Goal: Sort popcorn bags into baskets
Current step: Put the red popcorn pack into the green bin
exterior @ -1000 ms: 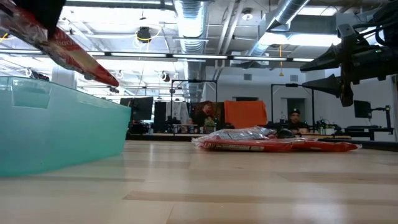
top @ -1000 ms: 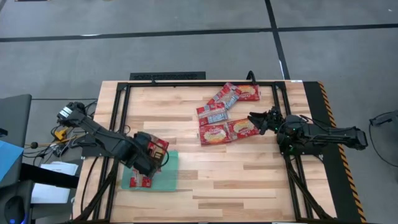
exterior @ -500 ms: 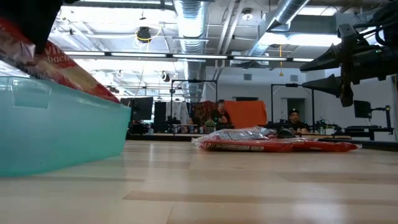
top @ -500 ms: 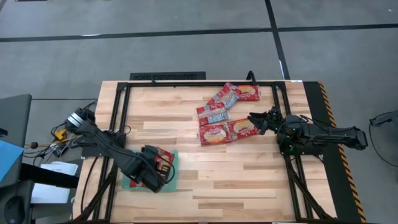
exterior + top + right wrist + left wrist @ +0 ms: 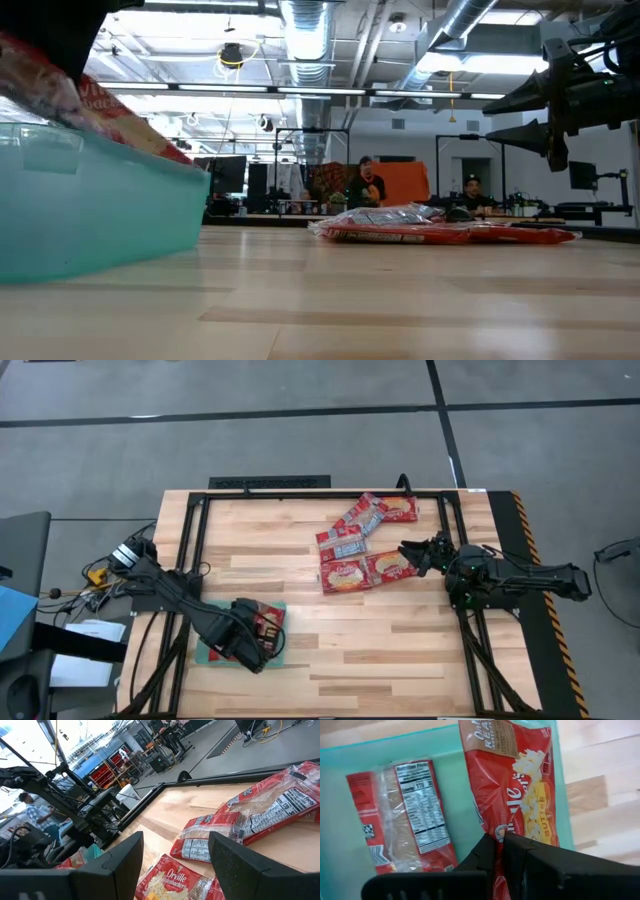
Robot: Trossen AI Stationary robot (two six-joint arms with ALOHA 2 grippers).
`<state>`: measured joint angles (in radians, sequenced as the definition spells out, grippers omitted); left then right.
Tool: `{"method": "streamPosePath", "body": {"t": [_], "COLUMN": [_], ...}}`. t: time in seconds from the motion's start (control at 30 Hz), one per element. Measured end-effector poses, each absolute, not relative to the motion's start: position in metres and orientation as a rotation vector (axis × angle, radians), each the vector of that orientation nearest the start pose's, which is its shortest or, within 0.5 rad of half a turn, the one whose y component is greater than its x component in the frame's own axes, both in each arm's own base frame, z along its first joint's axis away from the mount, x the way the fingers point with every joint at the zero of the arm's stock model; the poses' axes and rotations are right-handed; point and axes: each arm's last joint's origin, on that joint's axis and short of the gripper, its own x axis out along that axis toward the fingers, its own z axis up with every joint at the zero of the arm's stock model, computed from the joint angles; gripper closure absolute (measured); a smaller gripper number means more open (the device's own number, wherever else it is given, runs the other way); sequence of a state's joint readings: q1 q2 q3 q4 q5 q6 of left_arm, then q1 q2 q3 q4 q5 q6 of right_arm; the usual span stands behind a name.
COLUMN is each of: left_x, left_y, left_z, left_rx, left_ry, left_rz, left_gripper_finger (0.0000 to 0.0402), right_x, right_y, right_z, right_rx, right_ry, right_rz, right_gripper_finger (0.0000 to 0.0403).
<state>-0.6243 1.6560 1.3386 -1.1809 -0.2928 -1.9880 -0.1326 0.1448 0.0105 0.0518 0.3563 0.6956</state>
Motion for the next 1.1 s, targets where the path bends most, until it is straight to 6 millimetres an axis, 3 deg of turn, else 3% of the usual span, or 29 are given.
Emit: {"method": "streamPosePath", "body": {"t": [0.97, 1.1], "left_x": [0.260, 0.254], "left_y": [-0.174, -0.170], "left_z": [0.233, 0.220], "left_rx": [-0.970, -1.047], "left_ry": [0.970, 0.953], "left_rz": [1.035, 1.004], "left_gripper_finger": [0.0401, 0.0401], "right_x": [0.102, 0.102], "right_y": [-0.024, -0.024], "right_z": [0.160, 0.160], "right_rx": [0.631, 0.631], "right_ry": [-0.081, -0.080], "right_rz": [-0.499, -0.499], "right_gripper_finger": [0.0154, 0.0154]}}
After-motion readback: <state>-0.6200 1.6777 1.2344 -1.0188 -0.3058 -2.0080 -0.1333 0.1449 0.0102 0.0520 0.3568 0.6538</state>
